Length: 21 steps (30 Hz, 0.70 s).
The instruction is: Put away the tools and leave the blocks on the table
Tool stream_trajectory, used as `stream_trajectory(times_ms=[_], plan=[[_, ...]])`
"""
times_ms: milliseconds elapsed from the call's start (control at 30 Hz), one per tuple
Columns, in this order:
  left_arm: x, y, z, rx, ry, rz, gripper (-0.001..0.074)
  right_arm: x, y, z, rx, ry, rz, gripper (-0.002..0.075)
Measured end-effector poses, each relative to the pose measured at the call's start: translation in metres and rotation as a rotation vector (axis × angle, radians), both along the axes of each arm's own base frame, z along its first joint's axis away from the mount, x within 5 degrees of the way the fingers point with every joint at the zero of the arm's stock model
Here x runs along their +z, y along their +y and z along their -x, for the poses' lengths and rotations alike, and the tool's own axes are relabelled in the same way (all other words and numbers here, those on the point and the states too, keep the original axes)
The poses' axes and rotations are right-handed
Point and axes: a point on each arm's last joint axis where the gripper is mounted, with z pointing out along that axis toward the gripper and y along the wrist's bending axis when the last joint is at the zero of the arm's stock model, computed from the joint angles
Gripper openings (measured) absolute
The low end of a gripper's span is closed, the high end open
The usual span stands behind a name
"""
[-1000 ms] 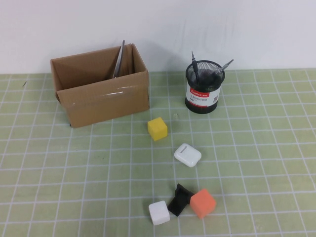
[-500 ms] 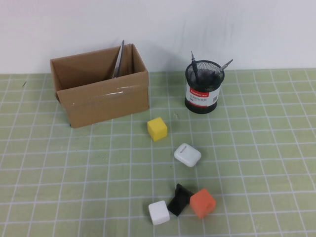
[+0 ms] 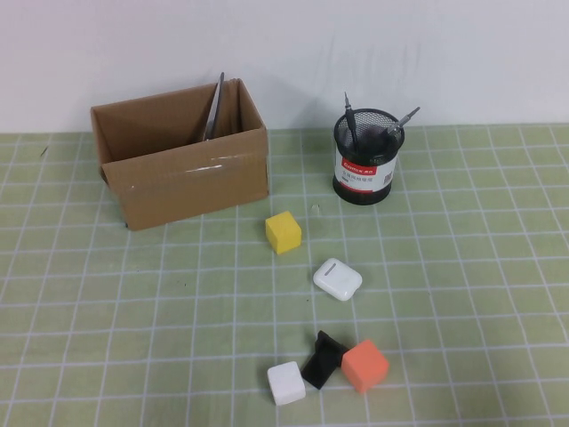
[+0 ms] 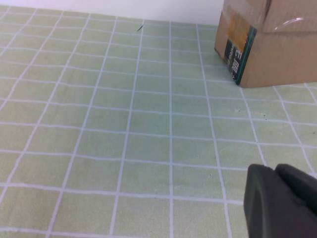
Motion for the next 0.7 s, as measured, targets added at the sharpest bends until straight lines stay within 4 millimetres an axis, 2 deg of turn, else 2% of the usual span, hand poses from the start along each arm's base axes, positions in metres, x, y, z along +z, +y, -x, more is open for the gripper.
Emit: stream_trajectory(times_ms=[267,700], plan=[[0.000,0.000,0.000,0.000,0.000,0.000,-0.0003,-0.070,0.002,-0.012,0.020,0.137,0.013,-0.0007],[0.000,0.000,0.000,0.000,0.000,0.000,-0.0003,-0.070,0.002,-0.015,0.034,0.075,0.066,-0.0007]])
